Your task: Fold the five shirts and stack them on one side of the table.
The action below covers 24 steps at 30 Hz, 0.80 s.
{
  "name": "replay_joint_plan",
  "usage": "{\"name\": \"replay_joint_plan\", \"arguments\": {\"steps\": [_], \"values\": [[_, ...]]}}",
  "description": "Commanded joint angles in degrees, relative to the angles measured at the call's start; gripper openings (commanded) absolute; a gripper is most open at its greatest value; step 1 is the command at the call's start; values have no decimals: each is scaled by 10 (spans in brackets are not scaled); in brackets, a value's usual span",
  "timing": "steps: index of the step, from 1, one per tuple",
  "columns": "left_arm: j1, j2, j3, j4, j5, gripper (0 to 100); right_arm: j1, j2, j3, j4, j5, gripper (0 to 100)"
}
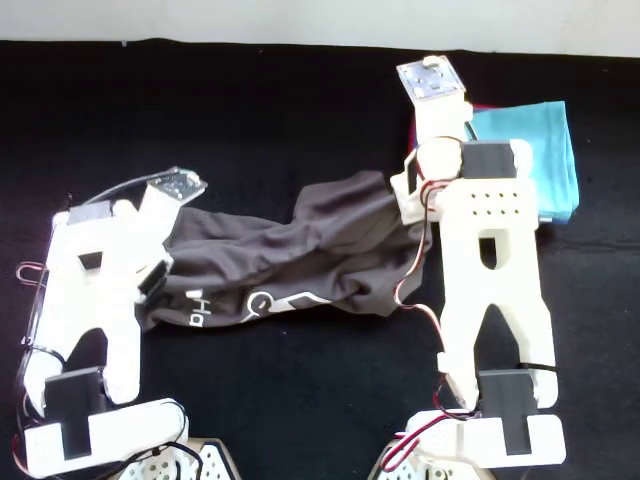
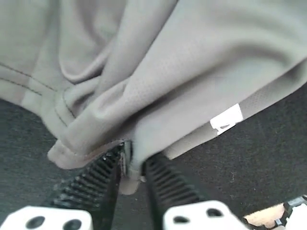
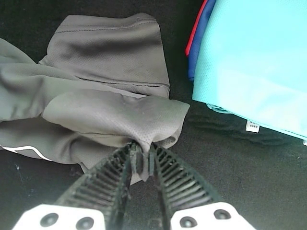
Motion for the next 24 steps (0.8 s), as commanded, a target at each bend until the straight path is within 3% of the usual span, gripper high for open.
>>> {"name": "replay_joint_plan", "arguments": {"steps": [1, 8, 15, 24], "values": [[-7, -48, -51, 47, 13, 8, 7, -14, -50, 1, -6, 5], [-21, -167, -159, 156, 26, 9, 7, -27, -195, -2, -6, 5], [-52, -298, -250, 200, 34, 9, 7, -30, -361, 5, -4, 5], [-99, -407, -360, 240, 34, 9, 7, -31, -603, 130, 8, 5]]}}
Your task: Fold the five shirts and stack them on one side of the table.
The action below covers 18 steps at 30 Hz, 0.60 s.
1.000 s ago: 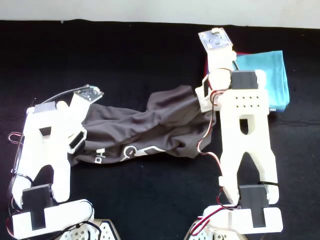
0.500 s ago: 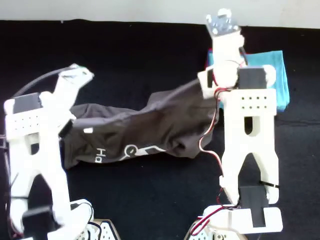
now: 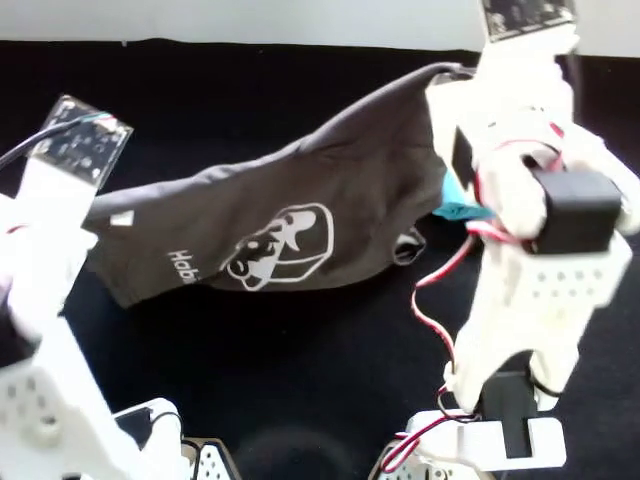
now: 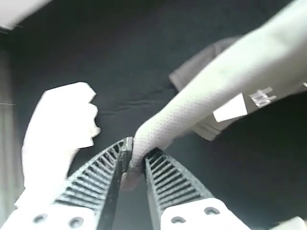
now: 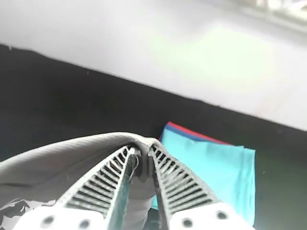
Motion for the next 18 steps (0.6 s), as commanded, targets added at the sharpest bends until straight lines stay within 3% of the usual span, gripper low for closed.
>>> {"name": "replay_joint_plan", "arguments": {"steps": [1, 9, 15, 18], "values": [[-22, -39, -60, 1, 6, 9, 7, -27, -119, 41, 23, 5], [-35, -84, -127, 2, 7, 9, 7, -32, -277, 65, 66, 5], [-35, -73, -113, 12, 8, 9, 8, -110, -290, 64, 66, 5], [-34, -52, -115, -15, 44, 9, 8, -144, -290, 61, 66, 5]]}}
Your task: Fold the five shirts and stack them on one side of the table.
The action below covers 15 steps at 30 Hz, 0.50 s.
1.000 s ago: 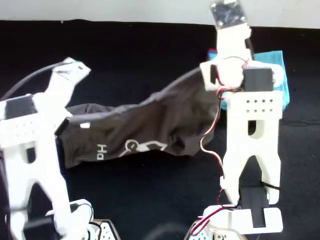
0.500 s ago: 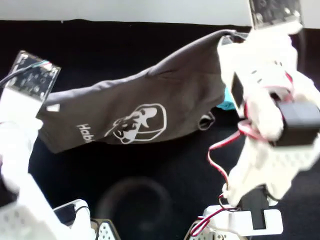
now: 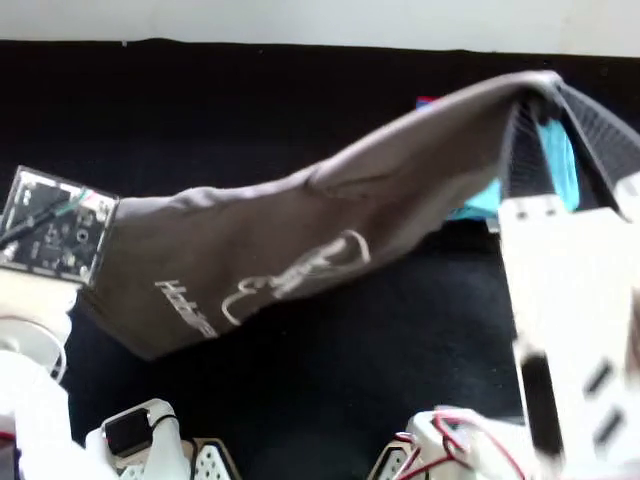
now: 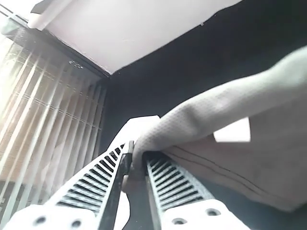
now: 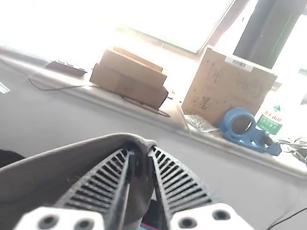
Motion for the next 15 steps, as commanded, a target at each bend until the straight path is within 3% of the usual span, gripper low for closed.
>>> {"name": "replay_joint_plan", "arguments": {"steps": [1, 15], "values": [[-3, 25, -11, -32, 40, 9, 8, -31, -9, 0, 6, 5], [-1, 35, -205, 4, 100, 9, 63, -122, -9, -16, 4, 5]]}}
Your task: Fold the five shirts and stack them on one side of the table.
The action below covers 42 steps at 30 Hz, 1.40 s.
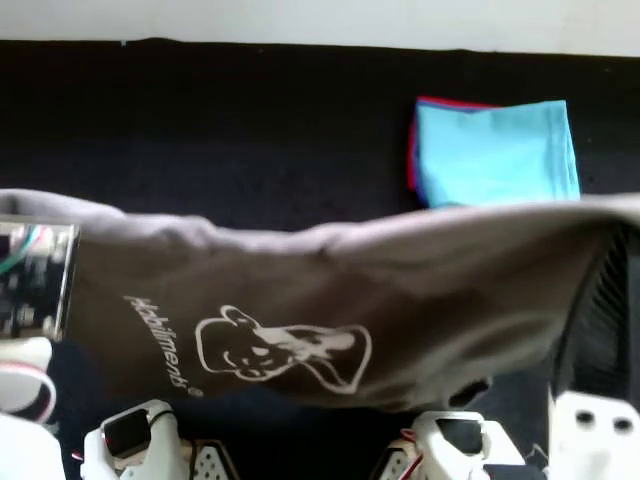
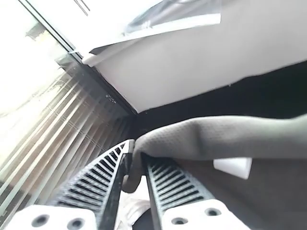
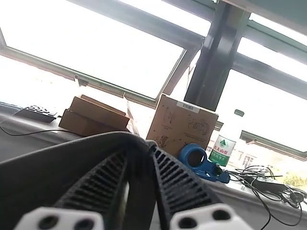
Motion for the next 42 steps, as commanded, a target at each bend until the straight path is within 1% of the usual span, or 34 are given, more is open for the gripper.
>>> {"name": "replay_joint_plan", "arguments": {"steps": [1, 7, 9, 11, 14, 16, 18, 21, 24, 27, 30, 35, 37, 42], "values": [[-1, 4, -29, 16, 18, 9, 7, -10, 0, -12, 4, 5], [-1, 10, -22, 38, 20, 9, 7, 14, 8, -15, 3, 5], [-1, 30, 21, 37, 18, 9, 6, 46, 35, -15, 2, 5], [-1, 67, 74, 21, 18, 9, 3, 87, 65, -15, -9, 5], [-1, 138, 124, -30, 19, 9, -15, 165, 105, -47, -38, 5], [0, 185, 124, -65, 20, 9, -17, 224, 127, -88, -41, 5], [17, 226, 122, -93, 20, 9, -17, 284, 143, -142, -41, 5], [36, 291, 82, -102, 20, 9, -17, 363, 147, -207, -41, 5], [47, 351, 1, -91, 20, 9, -17, 405, 146, -227, -41, 5], [49, 406, -70, -62, 19, 9, -17, 418, 152, -222, -41, 5], [49, 460, -99, -58, 18, 9, -17, 443, 153, -197, -41, 5], [51, 553, -116, -59, 18, 9, -17, 512, 153, -145, -41, 5], [61, 596, -113, -53, 18, 9, -25, 549, 152, -115, -41, 5], [82, 691, -116, -7, 18, 9, -45, 627, 147, -45, -42, 5]]}}
